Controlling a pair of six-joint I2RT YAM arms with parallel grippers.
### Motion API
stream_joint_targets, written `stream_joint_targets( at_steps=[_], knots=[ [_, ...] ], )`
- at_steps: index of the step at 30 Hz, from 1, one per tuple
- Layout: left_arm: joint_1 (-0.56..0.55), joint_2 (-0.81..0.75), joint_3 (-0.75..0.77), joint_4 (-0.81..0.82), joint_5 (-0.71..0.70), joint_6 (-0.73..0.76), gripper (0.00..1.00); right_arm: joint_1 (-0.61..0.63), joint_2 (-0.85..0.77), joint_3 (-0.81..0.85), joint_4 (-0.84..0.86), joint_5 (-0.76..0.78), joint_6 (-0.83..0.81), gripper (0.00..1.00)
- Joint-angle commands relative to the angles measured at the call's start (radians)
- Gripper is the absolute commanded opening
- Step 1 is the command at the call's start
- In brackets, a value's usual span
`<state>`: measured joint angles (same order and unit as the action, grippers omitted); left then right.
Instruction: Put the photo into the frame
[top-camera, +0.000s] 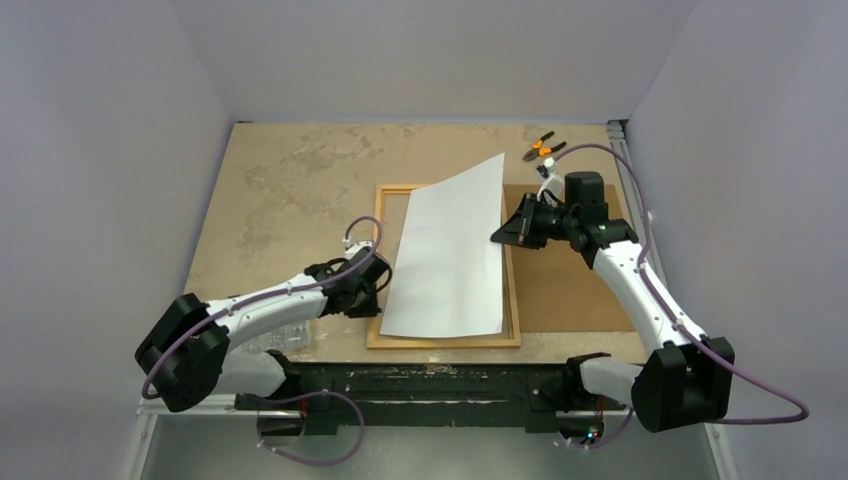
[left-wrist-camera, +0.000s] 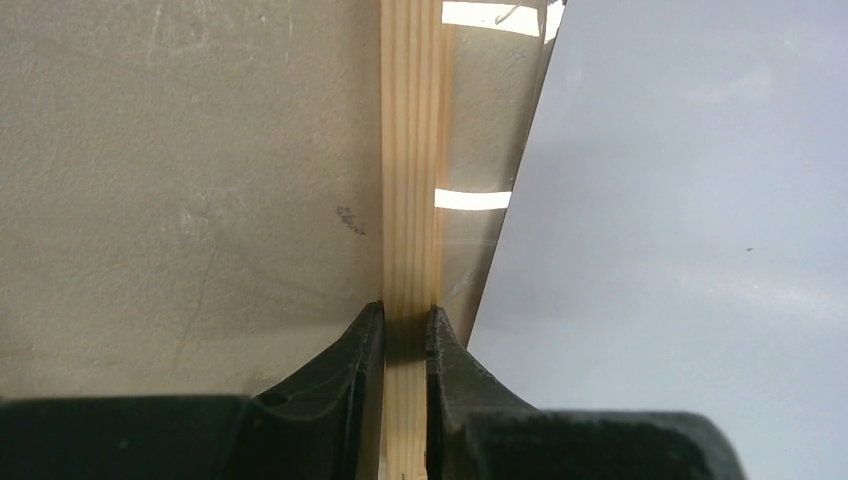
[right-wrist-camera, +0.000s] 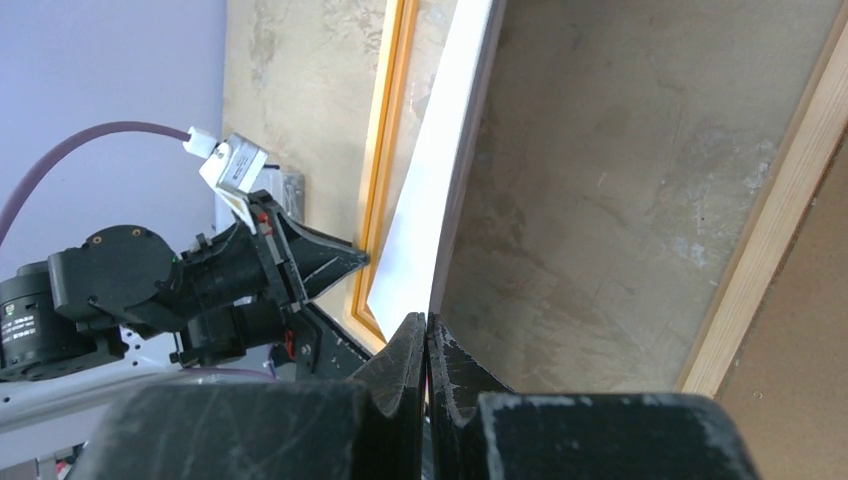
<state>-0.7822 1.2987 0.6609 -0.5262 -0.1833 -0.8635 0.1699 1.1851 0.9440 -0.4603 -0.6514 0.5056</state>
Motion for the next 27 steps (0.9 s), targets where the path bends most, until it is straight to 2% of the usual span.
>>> stream_joint_targets(
  at_steps=[1, 7, 10, 14, 18, 22, 27],
  knots=[
    [-0.011, -0.059, -0.015, -0.028, 0.022, -0.06, 0.14, -0.004, 0.019, 0.023, 0.005, -0.041, -0.047, 0.0],
    [-0.009, -0.206, -0.007, -0.05, 0.034, -0.044, 0.6, -0.004, 0.05, 0.041, -0.009, -0.056, -0.069, 0.0],
    [-0.005, -0.283, 0.012, -0.085, 0.032, -0.037, 0.72, -0.004, 0.065, 0.061, -0.019, -0.06, -0.08, 0.0],
    [0.037, -0.354, 0.029, -0.121, 0.049, -0.025, 0.78, -0.004, 0.086, 0.08, -0.02, -0.073, -0.085, 0.0],
    [0.127, -0.392, 0.009, -0.094, 0.156, 0.002, 0.8, -0.004, 0.108, 0.088, -0.016, -0.094, -0.088, 0.0],
    [0.212, -0.376, -0.027, -0.059, 0.224, 0.031, 0.81, -0.003, 0.137, 0.094, -0.009, -0.115, -0.089, 0.0],
    [0.25, -0.332, -0.069, 0.001, 0.273, 0.038, 0.81, -0.005, 0.177, 0.103, -0.011, -0.128, -0.097, 0.0]
  ],
)
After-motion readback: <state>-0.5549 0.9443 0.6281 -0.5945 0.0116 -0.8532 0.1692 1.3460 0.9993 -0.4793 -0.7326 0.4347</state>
